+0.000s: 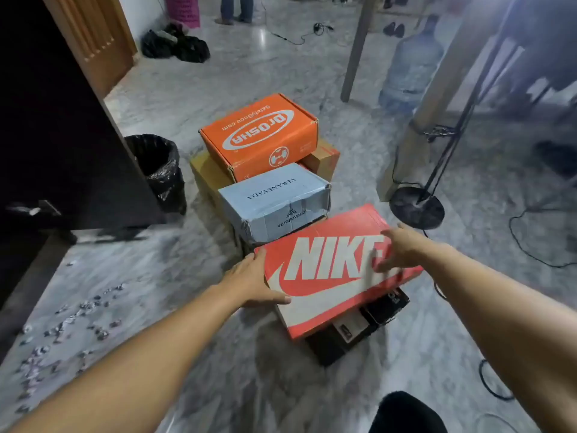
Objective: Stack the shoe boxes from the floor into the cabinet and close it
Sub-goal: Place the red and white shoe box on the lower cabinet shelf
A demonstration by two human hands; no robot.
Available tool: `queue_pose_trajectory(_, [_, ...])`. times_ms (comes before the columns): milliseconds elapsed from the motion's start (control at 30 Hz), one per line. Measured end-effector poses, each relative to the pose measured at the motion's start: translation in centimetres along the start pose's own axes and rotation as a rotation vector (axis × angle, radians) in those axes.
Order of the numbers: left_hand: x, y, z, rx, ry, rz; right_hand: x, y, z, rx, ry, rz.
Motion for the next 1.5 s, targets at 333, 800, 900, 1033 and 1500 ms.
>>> queue_pose_trajectory(333, [1.6,-7.4,1.2,-0.085,0.107,0.16,4.4,-4.8,-1.3,-0.044,0.048,-0.106])
queue_pose_trajectory(800, [-1.8,-4.0,3.4,0.117,0.078,0.318,0.6,-2.6,-1.0,0.235,0.314,-0.117])
queue_pose_trajectory(900, [-3.6,-0.7,4.4,0.159,0.079,0.309,-2.1,-0.9,-0.3,0.252,0.371,-0.195])
queue_pose_trajectory(1033, [-6.6,3.2,5.8,0.196,0.112,0.231,-6.7,1.2,0.6,0.278,0.463,-0.216])
queue_pose_trajectory(1500, [-15.8,7.6,13.3,0.224,0.253,0.273,-19.3,3.3,3.2,0.283,0.64,-0.01])
Point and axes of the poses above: each hand's wrist, its own z-axis away from the middle knuckle, its own y-axis out of the back of the hand, x = y × z, the point moved 5 cm from there along -z, towards the middle knuckle, and after that the axes turned 5 degrees about x, right-handed, at the moved point
